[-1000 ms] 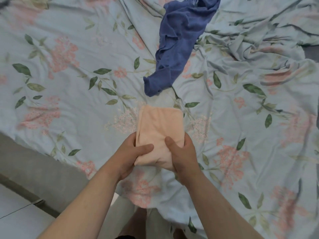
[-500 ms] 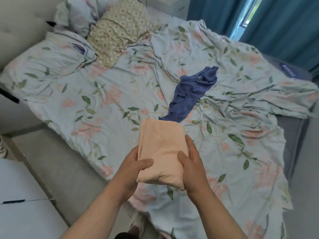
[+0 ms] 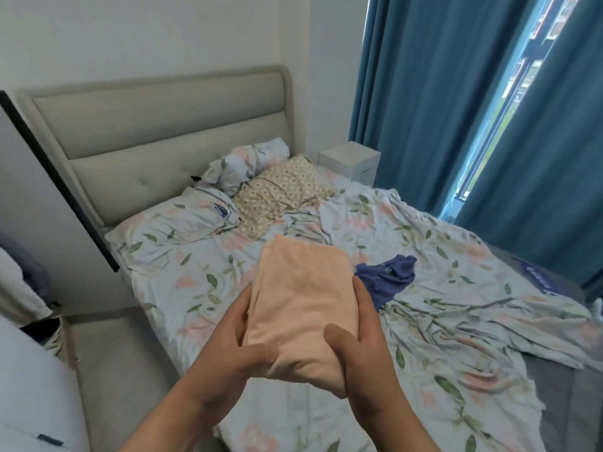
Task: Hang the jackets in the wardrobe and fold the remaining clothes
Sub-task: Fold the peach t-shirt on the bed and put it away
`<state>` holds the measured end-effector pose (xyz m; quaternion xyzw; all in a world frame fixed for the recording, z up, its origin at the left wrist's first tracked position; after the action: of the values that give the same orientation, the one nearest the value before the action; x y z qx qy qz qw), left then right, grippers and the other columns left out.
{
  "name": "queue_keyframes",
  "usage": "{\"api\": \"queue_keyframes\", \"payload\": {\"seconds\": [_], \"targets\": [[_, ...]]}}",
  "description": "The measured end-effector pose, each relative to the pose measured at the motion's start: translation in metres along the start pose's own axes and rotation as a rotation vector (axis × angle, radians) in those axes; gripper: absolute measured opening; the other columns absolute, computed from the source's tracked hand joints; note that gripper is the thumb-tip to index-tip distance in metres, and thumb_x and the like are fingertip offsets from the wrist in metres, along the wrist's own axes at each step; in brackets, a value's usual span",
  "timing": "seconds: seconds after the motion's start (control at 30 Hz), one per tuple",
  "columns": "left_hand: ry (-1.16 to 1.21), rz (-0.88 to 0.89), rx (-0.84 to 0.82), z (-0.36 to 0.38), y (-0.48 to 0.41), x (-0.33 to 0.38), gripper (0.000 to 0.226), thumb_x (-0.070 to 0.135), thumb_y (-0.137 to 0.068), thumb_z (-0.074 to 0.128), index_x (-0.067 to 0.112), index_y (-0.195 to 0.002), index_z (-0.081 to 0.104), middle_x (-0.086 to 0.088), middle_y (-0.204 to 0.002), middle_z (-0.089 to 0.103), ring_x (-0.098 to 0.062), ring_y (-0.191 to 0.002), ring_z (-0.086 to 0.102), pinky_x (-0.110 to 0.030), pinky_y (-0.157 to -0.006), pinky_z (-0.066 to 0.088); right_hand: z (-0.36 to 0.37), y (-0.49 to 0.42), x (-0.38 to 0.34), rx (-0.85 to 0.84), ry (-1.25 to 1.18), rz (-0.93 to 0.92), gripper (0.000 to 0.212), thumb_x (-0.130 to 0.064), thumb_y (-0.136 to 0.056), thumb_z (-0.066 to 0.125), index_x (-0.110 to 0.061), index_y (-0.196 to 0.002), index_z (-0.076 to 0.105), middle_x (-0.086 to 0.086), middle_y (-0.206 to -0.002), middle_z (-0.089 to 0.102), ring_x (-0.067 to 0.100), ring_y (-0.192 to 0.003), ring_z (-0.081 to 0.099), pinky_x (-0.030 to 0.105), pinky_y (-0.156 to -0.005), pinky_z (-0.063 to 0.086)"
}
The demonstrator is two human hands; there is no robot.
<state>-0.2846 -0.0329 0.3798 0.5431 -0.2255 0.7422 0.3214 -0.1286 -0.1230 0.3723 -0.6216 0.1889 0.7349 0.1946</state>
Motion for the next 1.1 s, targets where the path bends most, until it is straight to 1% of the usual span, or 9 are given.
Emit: {"api": "queue_keyframes", "payload": {"seconds": [0.1,0.2,0.3,0.4,0.5,0.63,0.7,0.87,1.1], "targets": [[0.091,0.053,0.144,-0.015,0.016,0.025,0.102,0.002,-0.051,0.075,0.047,-0.138,0.047,-0.005,-0.127,0.067,-0.03,-0.11,0.068,-0.036,-0.073,0.058,0.027,0.002,-0.026,-0.037,0.022,-0.028,0.079,-0.023,-0.062,0.061,-0.054,-0.132,0.04,-0.027,-0.138,0.045,-0.007,-0.113,0.056,0.023,-0.09,0.053],[0.135,0.146,0.247,-0.034,0.035,0.05,0.101,-0.009,-0.053,0.07,0.05,-0.133,0.051,-0.015,-0.117,0.071,-0.032,-0.096,0.071,-0.035,-0.064,0.058,0.061,-0.003,-0.044,-0.103,0.011,-0.041,0.075,-0.023,-0.061,0.062,-0.057,-0.125,0.042,-0.03,-0.133,0.045,-0.011,-0.109,0.056,0.023,-0.087,0.051],[0.169,0.257,0.33,-0.057,0.055,0.08,0.091,-0.018,-0.051,0.063,0.042,-0.12,0.068,-0.008,-0.122,0.07,-0.028,-0.102,0.07,-0.033,-0.068,0.059,0.105,-0.006,-0.059,-0.18,0.035,-0.062,0.077,-0.025,-0.06,0.064,-0.056,-0.127,0.041,-0.023,-0.139,0.046,0.003,-0.12,0.054,0.038,-0.1,0.048],[0.18,0.34,0.376,-0.082,0.078,0.112,0.079,-0.012,-0.058,0.054,0.035,-0.118,0.07,0.0,-0.128,0.067,-0.02,-0.112,0.067,-0.028,-0.072,0.058,0.152,-0.004,-0.072,-0.255,0.069,-0.115,0.082,-0.03,-0.057,0.065,-0.061,-0.128,0.039,-0.028,-0.139,0.046,-0.002,-0.122,0.052,0.032,-0.1,0.046],[0.156,0.4,0.446,-0.113,0.104,0.139,0.079,-0.013,-0.057,0.055,0.029,-0.123,0.067,0.002,-0.125,0.068,-0.018,-0.108,0.068,-0.025,-0.071,0.058,0.201,-0.001,-0.08,-0.323,0.089,-0.16,0.083,-0.04,-0.053,0.067,-0.066,-0.127,0.041,-0.038,-0.135,0.045,-0.008,-0.125,0.048,0.032,-0.106,0.041],[0.077,0.438,0.532,-0.153,0.137,0.165,0.07,-0.009,-0.058,0.055,0.032,-0.111,0.076,0.003,-0.121,0.07,-0.014,-0.108,0.068,-0.021,-0.072,0.056,0.263,0.001,-0.081,-0.424,0.085,-0.174,0.069,-0.027,-0.061,0.068,-0.059,-0.121,0.055,-0.04,-0.124,0.056,-0.011,-0.118,0.052,0.024,-0.099,0.042],[0.073,0.459,0.575,-0.176,0.152,0.175,0.068,-0.007,-0.059,0.053,0.038,-0.103,0.077,0.004,-0.118,0.072,-0.013,-0.105,0.069,-0.019,-0.072,0.056,0.293,0.002,-0.081,-0.474,0.087,-0.18,0.068,-0.023,-0.062,0.068,-0.051,-0.123,0.058,-0.03,-0.126,0.06,-0.008,-0.118,0.055,0.024,-0.101,0.044],[0.003,0.489,0.667,-0.225,0.177,0.188,0.078,-0.004,-0.055,0.06,0.045,-0.115,0.07,0.01,-0.127,0.067,-0.011,-0.113,0.065,-0.033,-0.09,0.052,0.353,0.004,-0.078,-0.533,0.098,-0.2,0.073,-0.023,-0.06,0.068,-0.044,-0.129,0.055,-0.024,-0.132,0.057,0.0,-0.123,0.054,0.039,-0.112,0.04],[-0.043,0.527,0.69,-0.263,0.189,0.203,0.078,0.022,-0.049,0.071,0.047,-0.123,0.064,0.01,-0.133,0.063,-0.013,-0.12,0.061,-0.038,-0.094,0.043,0.399,0.0,-0.081,-0.565,0.136,-0.256,0.074,-0.025,-0.06,0.066,-0.042,-0.131,0.052,-0.026,-0.137,0.05,0.0,-0.128,0.048,0.037,-0.115,0.034]]}}
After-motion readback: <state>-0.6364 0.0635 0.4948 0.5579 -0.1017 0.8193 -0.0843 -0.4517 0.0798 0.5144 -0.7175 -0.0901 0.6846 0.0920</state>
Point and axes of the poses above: each hand's wrist, its own y-axis away from the middle knuckle, its own z-axis out of the palm, x = y × z, the point moved 4 cm from there along -y, towards the middle knuckle
